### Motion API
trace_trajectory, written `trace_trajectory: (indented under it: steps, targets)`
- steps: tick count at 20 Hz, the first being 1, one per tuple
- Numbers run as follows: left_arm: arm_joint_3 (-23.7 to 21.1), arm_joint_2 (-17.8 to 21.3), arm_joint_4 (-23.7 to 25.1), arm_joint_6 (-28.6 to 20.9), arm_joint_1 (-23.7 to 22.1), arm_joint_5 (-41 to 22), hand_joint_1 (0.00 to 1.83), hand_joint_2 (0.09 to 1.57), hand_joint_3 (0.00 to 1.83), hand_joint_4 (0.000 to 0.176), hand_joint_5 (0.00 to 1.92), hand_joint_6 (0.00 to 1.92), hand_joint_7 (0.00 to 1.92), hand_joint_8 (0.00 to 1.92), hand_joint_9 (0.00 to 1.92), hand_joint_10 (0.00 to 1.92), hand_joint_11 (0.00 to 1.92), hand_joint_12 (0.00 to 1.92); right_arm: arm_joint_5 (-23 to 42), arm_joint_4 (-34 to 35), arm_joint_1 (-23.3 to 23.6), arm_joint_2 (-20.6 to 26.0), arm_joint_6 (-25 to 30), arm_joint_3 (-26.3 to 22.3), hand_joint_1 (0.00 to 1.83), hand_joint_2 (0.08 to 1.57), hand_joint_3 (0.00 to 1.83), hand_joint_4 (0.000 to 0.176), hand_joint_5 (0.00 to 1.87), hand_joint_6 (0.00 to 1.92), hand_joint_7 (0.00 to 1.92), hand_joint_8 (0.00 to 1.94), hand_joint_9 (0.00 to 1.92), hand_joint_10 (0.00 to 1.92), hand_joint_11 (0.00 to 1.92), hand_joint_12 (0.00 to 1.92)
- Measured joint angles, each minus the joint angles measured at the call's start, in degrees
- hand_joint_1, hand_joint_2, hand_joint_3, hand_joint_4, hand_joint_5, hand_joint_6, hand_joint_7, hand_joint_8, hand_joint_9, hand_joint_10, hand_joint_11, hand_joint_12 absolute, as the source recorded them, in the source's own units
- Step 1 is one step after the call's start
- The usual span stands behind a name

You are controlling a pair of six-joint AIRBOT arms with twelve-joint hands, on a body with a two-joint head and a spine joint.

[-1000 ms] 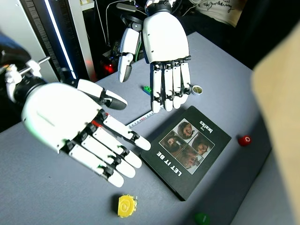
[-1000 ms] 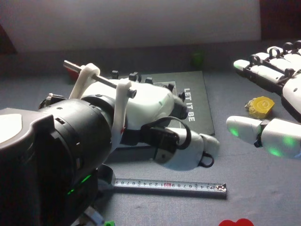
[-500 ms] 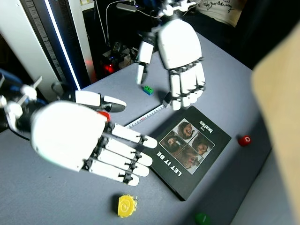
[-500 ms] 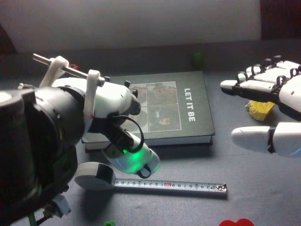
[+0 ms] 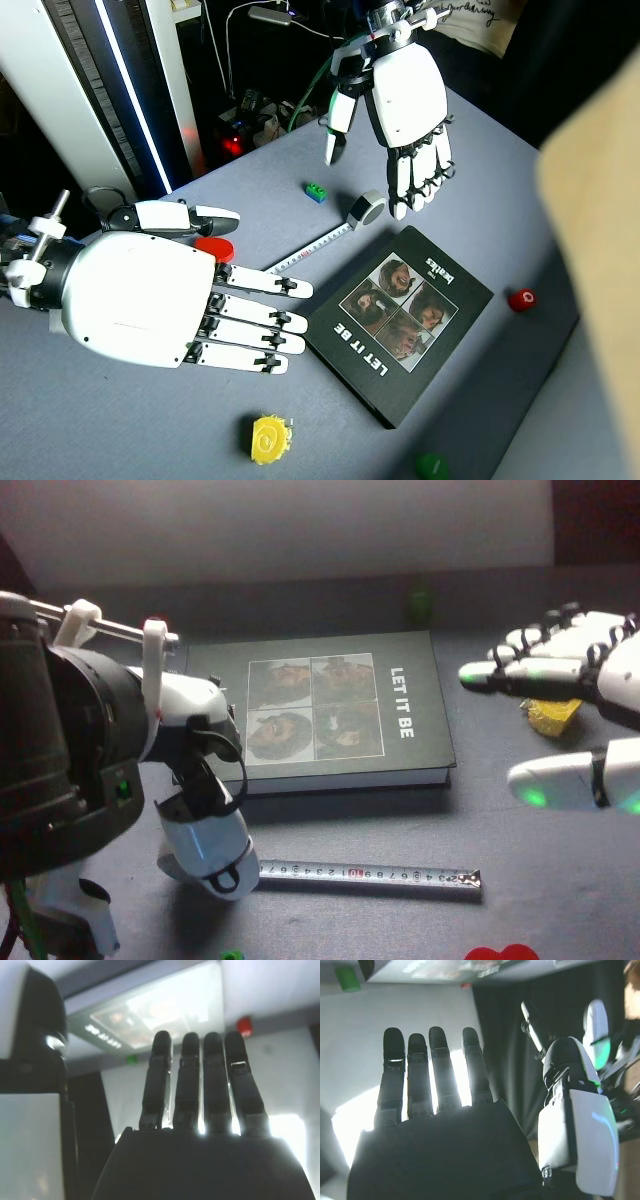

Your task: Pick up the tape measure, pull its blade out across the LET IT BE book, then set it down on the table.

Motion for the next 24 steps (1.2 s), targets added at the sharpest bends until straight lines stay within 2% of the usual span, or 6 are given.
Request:
trace_trajectory:
  steps: [1,4,7,10,15,24]
  targets:
    - [0.0,-0.1,-0.1,0.0,0.3,0.0,0.95,0.86,0.0,0.048,0.22,0.0,0.18,0.0,0.15,0.0,0.0,0.51,0.0,-0.2,0.3,-0.2,0.1,0.2,0.0,1.11,0.0,0.121,0.15,0.0,0.15,0.0,0.1,0.0,0.0,0.68]
    - [0.3,-0.2,-0.9,0.4,2.4,-1.0,0.96,0.86,0.0,0.047,0.24,0.01,0.17,0.0,0.14,0.0,0.0,0.51,1.6,-19.3,-0.8,-1.0,13.0,2.9,0.0,1.11,0.0,0.121,0.15,0.0,0.14,0.0,0.1,0.0,0.0,0.67]
    - [1.3,-0.2,-0.6,0.7,4.0,-1.9,0.96,0.86,0.0,0.045,0.23,0.0,0.17,0.0,0.15,0.0,0.0,0.51,2.2,-23.0,-1.7,-1.0,17.3,3.0,0.0,1.11,0.0,0.12,0.16,0.0,0.16,0.0,0.12,0.01,0.0,0.81]
    - [2.6,-0.2,-0.4,1.5,5.4,-3.4,0.96,0.86,0.0,0.036,0.23,0.0,0.17,0.0,0.15,0.0,0.0,0.51,7.9,-34.0,-0.9,-0.9,29.1,6.4,0.0,1.11,0.0,0.121,0.16,0.0,0.17,0.0,0.13,0.01,0.0,0.84]
    - [4.2,-0.2,0.7,1.6,7.0,-4.9,0.96,0.86,0.0,0.022,0.2,0.0,0.13,0.0,0.12,0.0,0.0,0.46,6.5,-31.7,0.2,-0.9,29.4,6.3,0.0,1.11,0.0,0.12,0.14,0.0,0.16,0.0,0.13,0.0,0.0,0.79]
    - [4.5,-0.7,1.9,1.6,9.0,-5.5,0.96,0.86,0.0,0.007,0.19,0.0,0.12,0.0,0.11,0.0,0.0,0.44,2.1,-30.8,1.6,-1.7,14.9,5.0,0.0,1.11,0.0,0.12,0.15,0.0,0.15,0.0,0.11,0.0,0.0,0.74]
